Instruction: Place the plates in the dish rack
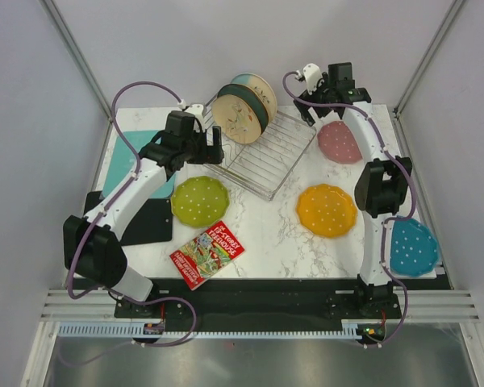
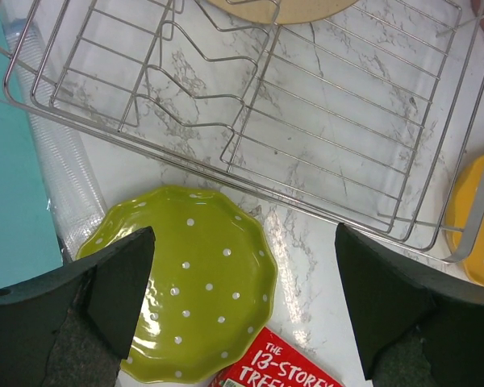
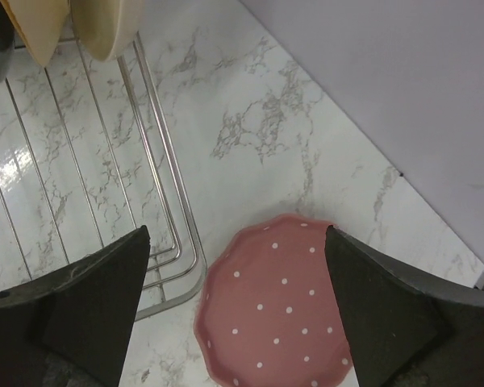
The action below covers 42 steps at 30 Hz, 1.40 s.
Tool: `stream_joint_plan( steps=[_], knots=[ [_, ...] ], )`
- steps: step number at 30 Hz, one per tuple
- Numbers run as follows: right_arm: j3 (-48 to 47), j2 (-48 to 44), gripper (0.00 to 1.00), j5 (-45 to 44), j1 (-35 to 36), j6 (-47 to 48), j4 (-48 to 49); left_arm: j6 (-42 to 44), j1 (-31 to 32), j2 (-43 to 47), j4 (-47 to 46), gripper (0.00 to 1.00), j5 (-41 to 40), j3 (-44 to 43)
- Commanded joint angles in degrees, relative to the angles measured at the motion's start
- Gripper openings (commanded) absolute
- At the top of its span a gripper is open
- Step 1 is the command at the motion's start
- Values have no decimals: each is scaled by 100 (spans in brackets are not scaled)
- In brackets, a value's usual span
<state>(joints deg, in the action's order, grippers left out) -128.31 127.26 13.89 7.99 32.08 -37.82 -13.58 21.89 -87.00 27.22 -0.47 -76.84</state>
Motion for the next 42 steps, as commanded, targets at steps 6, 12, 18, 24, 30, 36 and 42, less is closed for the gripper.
stream_joint_plan(
  steps=[6, 12, 18, 24, 30, 36, 42],
  knots=[
    [-353, 519, 91, 483, 10, 414, -129, -505, -71, -159, 46, 97, -278, 37],
    [-344, 747, 78, 405, 18, 449, -85, -698, -211, -439, 99, 92, -270, 125],
    [-116, 800, 57, 228, 10, 545, -94, -821, -465, -774, 99, 89, -217, -6],
    [235, 634, 31, 140, 18, 431, -129, -839, -633, -1222, 20, 88, -24, -322],
    [1034, 89, 0, 52, 10, 343, -339, -812, -747, -1661, -103, 88, 327, -639],
    [2044, -737, 0, 61, 10, 203, -445, -628, -827, -2364, -296, 85, 916, -1438],
    [2925, -1502, 0, 96, 10, -52, -471, -584, -818, -2892, -410, 83, 1391, -2212]
  ],
)
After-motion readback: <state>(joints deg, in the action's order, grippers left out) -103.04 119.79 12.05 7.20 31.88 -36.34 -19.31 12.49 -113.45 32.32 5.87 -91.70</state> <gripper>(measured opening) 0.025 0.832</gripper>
